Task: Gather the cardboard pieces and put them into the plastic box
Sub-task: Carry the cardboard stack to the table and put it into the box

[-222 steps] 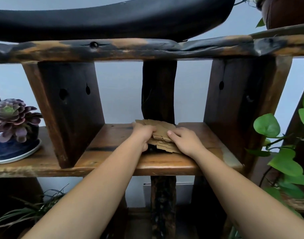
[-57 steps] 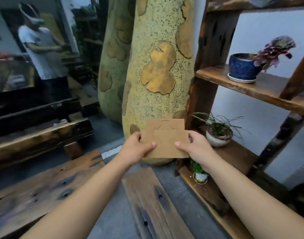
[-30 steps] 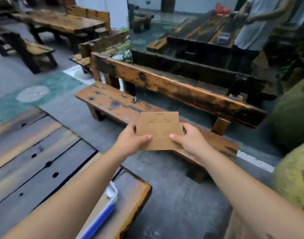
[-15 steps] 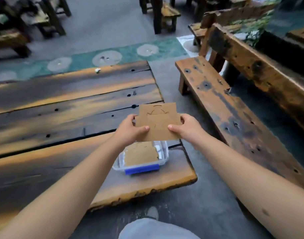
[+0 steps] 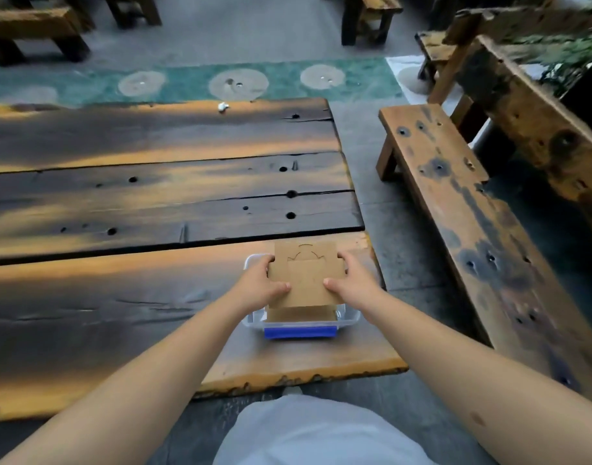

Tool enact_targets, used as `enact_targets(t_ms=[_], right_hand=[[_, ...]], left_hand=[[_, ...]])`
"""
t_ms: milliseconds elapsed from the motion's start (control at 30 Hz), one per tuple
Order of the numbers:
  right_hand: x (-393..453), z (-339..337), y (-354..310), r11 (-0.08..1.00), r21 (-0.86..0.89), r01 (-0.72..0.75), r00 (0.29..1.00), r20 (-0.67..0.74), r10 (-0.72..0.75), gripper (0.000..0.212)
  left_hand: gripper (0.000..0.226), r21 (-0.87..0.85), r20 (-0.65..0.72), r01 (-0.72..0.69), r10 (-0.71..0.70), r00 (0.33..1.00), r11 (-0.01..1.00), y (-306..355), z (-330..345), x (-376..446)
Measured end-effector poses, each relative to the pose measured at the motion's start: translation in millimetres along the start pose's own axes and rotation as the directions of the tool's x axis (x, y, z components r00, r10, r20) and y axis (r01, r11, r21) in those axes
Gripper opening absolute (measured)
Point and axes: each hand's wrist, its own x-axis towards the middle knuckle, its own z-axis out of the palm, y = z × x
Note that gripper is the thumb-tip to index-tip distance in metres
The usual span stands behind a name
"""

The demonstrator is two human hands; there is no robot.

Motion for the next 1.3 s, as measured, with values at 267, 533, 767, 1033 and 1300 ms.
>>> enact_targets(t_ms=[267, 533, 767, 1033, 1300], right_hand=[[16.6, 18.8, 12.9, 0.987, -0.119, -0.105, 0.993, 0.035, 0.11, 0.062], [32.0, 27.1, 21.2, 0.926, -0.347, -0.148, 0.979, 0.083, 0.188, 0.062], [39.1, 34.2, 26.2, 0.89, -0.44, -0.121, 0.97, 0.136, 0.2, 0.056], [49.3, 35.7, 29.6, 0.947, -0.24, -0.214, 0.933, 0.236, 0.271, 0.068], [68.9, 29.7, 31.3, 0.905, -0.115, -0.411, 0.809, 0.411, 0.42, 0.052]], left_hand=[[0.059, 0.172, 0.051, 0.073, -0.083, 0.995, 0.982, -22.8, 12.2, 19.0], [0.058, 0.382, 0.14, 0.094, -0.158, 0.978, 0.919, -32.0, 19.7, 33.9], [0.06, 0.394, 0.124, 0.156, -0.221, 0.967, 0.906, -40.5, 21.9, 42.0], [0.07, 0.253, 0.187, 0.24, -0.29, 0.938, 0.937, -55.9, 17.1, 53.9], [0.063, 0.2, 0.349, 0.378, -0.426, 0.835, 0.904, -55.4, 12.5, 71.1]])
